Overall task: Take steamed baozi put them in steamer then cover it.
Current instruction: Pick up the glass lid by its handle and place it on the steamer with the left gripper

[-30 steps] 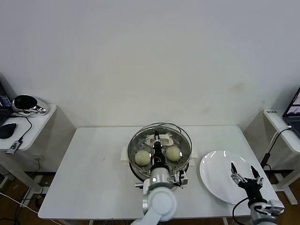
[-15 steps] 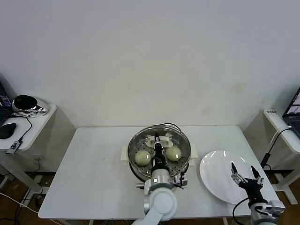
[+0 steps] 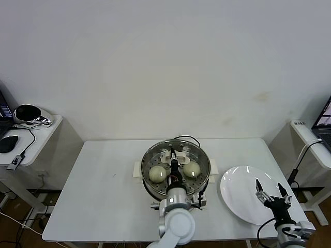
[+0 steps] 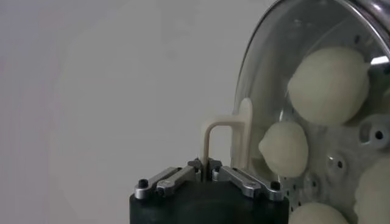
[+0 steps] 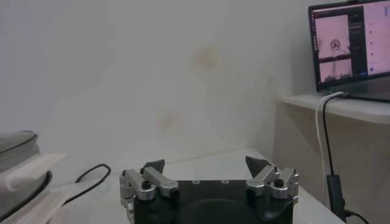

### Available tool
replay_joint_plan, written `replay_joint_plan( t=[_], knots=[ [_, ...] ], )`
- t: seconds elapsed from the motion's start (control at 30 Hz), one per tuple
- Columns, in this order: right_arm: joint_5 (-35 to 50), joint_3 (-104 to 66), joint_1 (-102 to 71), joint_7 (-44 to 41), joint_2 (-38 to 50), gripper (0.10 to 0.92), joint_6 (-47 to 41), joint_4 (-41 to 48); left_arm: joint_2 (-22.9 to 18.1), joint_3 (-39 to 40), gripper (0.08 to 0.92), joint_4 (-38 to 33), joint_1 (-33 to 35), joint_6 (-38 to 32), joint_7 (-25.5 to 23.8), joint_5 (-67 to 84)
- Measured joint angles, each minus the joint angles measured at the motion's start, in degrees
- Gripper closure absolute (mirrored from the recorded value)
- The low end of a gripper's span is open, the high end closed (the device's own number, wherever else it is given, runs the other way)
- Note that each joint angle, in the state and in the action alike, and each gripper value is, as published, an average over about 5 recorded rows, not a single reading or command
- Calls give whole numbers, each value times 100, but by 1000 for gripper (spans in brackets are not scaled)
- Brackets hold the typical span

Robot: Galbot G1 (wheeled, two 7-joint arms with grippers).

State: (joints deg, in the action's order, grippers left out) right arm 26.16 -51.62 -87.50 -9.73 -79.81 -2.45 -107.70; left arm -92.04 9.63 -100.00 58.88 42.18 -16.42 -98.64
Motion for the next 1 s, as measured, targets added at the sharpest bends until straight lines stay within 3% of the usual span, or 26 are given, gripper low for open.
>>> replay_joint_plan(
  t=[0.63,1.0],
  knots=[
    [-17,11,-56,-9,-16,203,17,-40,6,-51,869,100,22,-1,131,18],
    [-33,23,-67,-14,-36,203,26,-60,14,-78,869,6,-24,-1,-82,24]
  ],
)
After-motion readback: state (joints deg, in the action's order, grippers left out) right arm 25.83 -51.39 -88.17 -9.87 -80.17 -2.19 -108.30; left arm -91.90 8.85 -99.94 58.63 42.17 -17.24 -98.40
